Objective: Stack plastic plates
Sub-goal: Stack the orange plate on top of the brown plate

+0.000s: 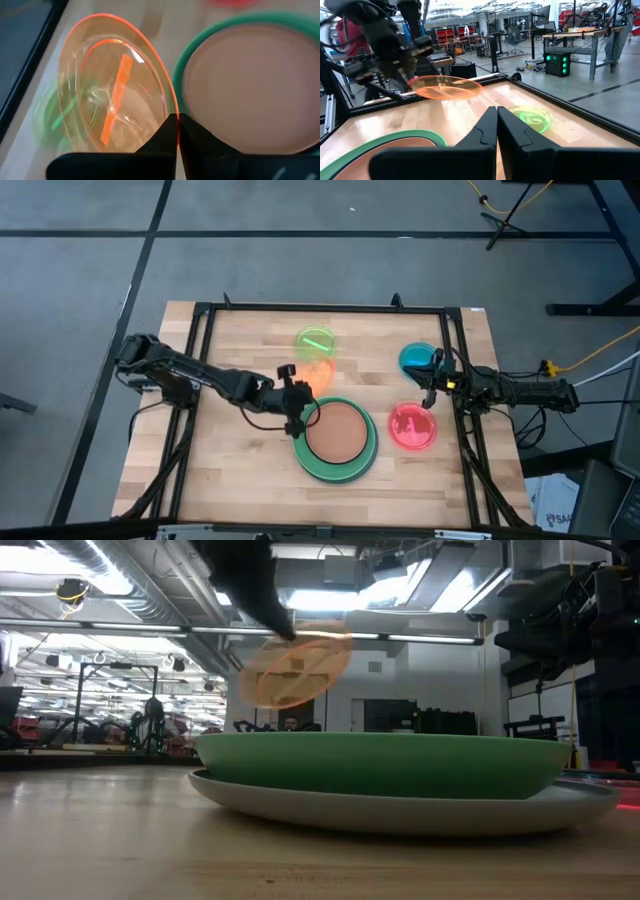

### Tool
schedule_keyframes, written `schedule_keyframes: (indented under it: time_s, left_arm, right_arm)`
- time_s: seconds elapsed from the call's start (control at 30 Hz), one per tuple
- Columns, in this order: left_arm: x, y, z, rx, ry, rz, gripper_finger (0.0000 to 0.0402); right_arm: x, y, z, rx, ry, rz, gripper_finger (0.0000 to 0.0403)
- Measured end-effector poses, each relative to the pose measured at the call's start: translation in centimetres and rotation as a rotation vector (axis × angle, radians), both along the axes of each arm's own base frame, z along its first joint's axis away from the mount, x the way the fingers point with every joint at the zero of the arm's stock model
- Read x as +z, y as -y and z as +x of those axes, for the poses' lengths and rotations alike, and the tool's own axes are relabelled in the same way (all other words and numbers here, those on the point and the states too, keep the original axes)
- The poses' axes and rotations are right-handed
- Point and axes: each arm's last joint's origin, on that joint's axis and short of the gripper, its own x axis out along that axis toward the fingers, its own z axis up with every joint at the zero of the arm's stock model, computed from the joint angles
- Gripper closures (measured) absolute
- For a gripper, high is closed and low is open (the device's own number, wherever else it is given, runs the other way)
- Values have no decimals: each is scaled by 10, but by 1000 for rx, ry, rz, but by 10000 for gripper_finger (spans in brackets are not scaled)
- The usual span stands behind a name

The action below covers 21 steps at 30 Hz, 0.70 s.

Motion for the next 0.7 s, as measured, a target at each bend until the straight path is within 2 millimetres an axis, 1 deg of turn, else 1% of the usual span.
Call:
schedule_keyframes:
  time_s: [0.2,0.33,0.47,0.7]
  left_arm:
    - [6,23,8,-159,102,-6,398]
    - [-1,37,14,-263,109,-39,398]
    - [-18,46,23,-342,71,-88,398]
    - [-54,53,39,-380,13,-122,394]
  right_arm:
    - [0,0,0,0,-1,-5,398]
    - [0,0,0,0,-3,-6,398]
    - [0,0,0,0,-3,-6,398]
    - [0,0,0,0,-4,-8,398]
